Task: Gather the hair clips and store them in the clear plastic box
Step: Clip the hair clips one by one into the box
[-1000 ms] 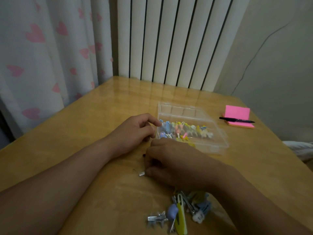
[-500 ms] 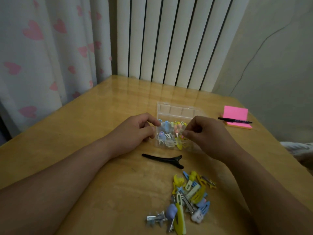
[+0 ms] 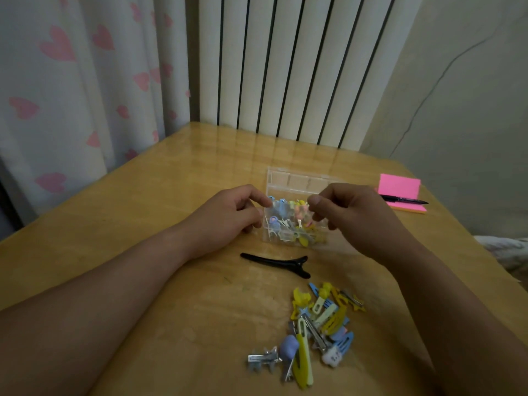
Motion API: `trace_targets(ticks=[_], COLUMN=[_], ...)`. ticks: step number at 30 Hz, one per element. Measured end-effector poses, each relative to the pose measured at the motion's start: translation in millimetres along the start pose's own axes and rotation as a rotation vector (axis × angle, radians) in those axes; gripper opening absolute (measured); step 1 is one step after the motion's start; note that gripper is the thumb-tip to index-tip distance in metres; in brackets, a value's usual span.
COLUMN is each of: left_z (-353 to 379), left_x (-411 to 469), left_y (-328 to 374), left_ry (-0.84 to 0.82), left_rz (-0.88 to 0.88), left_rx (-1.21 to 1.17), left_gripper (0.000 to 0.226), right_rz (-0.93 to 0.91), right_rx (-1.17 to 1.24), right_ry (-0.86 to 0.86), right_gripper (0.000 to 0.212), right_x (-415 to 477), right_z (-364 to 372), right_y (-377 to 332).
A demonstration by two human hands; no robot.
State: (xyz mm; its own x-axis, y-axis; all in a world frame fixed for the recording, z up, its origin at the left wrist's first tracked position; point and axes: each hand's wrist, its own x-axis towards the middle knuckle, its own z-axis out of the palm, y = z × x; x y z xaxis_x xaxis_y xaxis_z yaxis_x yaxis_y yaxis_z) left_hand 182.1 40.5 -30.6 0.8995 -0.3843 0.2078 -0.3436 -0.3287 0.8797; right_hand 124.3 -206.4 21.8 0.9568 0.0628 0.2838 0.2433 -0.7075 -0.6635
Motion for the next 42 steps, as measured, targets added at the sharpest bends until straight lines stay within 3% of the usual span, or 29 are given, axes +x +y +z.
trace_targets(ticks=[4,7,11,14,20,24,28,31,42], left_z=[-1,-2,-1,-2,-1,-1,-1,-1,0], left_x=[-1,-2,-2,-2,-3,-2,-1,0,-1], left_y=[0,1,2,1,4,3,2,1,1], left_ry=[0.001,-0.001,0.004,0.005,0.010,0.007,0.002,0.005,-0.004], left_rz=[0.008,0.007,0.001,0.001,0.014,0.007,0.010,0.004,-0.002], left_rx=[0.003,0.005,0.012,0.017,0.011,0.014,0.015,0.008,-0.009], left_gripper=[0.019,0.020,0.021,0.022,0.021,0.021,0.020,0.020,0.021], right_rz=[-0.034,0.000,0.057,0.066,0.031,-0.049,-0.056,0.042,0.117], right_rx=[-0.059,-0.160,-0.427,-0.551,-0.565,-0.330,-0.037,-0.105,-0.360], right_ry=[-0.327,-0.564,-0.811,-0.877,-0.872,-0.785,-0.295,-0.060,-0.086], right_gripper=[0.020,0.003,0.014,0.019,0.022,0.007,0.007,0.006,0.003], right_x=[-7,-10,-17,-19,-19,-17,-5,6,12], right_z=[-13,-23,-30,-27,-20,-39,-43,-29,-14], right_y=[-15,-23,-27,-28,-25,-26,-10,14,34])
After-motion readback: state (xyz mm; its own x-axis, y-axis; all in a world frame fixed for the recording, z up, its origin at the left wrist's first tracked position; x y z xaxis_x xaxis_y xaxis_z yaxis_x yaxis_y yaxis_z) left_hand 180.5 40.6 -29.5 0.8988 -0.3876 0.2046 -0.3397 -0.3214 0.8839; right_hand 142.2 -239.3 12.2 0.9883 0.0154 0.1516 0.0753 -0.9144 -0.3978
